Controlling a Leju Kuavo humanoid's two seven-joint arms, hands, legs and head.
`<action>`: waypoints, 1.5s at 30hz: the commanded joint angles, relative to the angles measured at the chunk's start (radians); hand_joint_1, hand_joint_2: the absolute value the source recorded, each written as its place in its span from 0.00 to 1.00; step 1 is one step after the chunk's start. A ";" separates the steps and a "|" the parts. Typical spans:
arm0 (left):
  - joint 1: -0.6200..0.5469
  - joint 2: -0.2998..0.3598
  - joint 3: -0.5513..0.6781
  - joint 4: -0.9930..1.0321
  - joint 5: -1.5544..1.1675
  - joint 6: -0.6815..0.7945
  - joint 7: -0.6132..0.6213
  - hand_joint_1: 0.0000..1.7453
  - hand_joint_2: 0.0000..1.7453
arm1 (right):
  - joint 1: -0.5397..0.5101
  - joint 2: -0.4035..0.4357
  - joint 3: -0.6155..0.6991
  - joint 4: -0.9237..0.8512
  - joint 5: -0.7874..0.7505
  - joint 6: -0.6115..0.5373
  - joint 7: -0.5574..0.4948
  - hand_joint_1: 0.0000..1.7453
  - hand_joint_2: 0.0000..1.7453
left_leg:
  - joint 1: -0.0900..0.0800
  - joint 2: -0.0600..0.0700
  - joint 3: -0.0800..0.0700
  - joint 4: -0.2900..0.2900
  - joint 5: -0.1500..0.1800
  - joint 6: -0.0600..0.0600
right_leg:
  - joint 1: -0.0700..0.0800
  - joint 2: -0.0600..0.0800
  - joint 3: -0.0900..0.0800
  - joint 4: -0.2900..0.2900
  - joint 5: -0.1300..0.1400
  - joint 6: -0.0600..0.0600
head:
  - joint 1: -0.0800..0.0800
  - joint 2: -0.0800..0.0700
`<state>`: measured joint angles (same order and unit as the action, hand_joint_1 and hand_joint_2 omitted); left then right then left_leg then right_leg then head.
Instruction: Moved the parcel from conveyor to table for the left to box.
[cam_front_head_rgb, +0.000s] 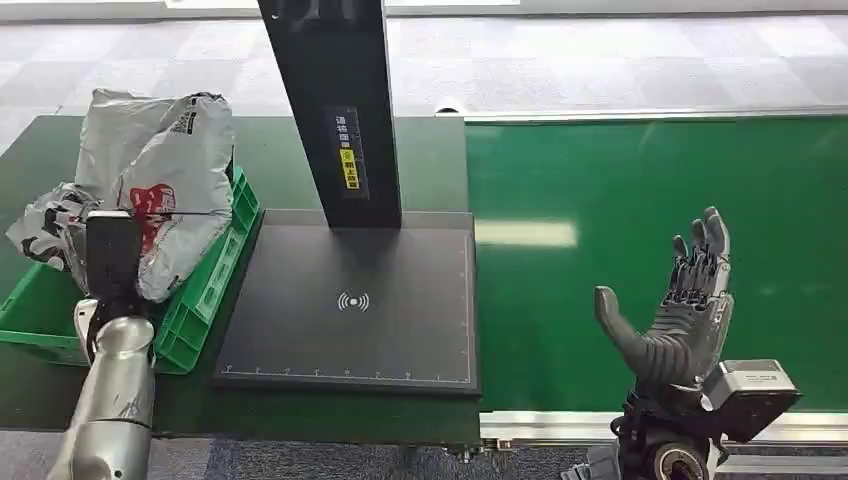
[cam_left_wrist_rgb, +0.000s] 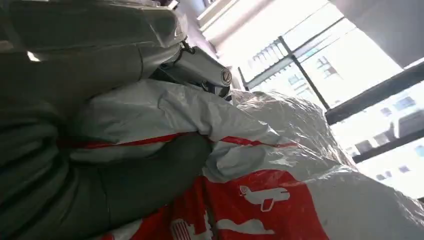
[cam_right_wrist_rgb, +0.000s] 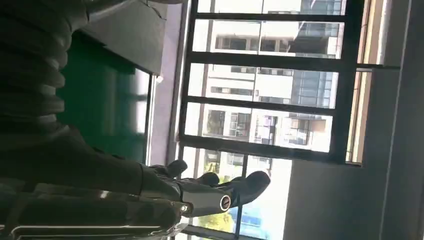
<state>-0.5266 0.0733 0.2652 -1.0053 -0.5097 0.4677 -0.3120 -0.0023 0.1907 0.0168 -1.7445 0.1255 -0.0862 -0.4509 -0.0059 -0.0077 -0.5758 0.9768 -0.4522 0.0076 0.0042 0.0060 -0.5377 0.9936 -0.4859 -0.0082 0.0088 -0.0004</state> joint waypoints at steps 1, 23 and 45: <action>-0.175 0.070 0.092 0.455 -0.039 0.061 0.044 1.00 1.00 | -0.051 -0.015 0.032 0.108 0.000 -0.002 0.011 0.00 1.00 | 0.000 0.001 0.002 -0.001 0.001 -0.001 | 0.000 0.000 0.001 -0.001 0.001 0.001 | 0.000 0.000; -0.176 0.127 0.266 0.591 -0.031 0.147 0.085 1.00 1.00 | -0.064 -0.015 0.058 0.151 0.005 -0.022 0.047 0.00 1.00 | 0.000 0.004 0.011 -0.004 0.002 -0.002 | 0.000 0.004 0.009 -0.001 0.002 0.001 | 0.000 0.000; -0.084 0.067 0.380 0.237 0.063 0.224 -0.127 0.00 1.00 | -0.058 -0.025 0.068 0.176 0.008 -0.061 0.059 0.00 1.00 | 0.002 0.007 0.007 -0.005 0.002 -0.003 | 0.002 0.006 0.003 -0.001 0.001 -0.001 | 0.001 0.000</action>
<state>-0.6536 0.2182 0.6333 -0.5933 -0.4791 0.6909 -0.4346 -0.0350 0.1904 0.0649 -1.6480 0.1347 -0.1335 -0.3918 -0.0054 0.0010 -0.5673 0.9725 -0.4512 0.0049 0.0051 0.0147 -0.5349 0.9948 -0.4854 -0.0111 0.0095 -0.0004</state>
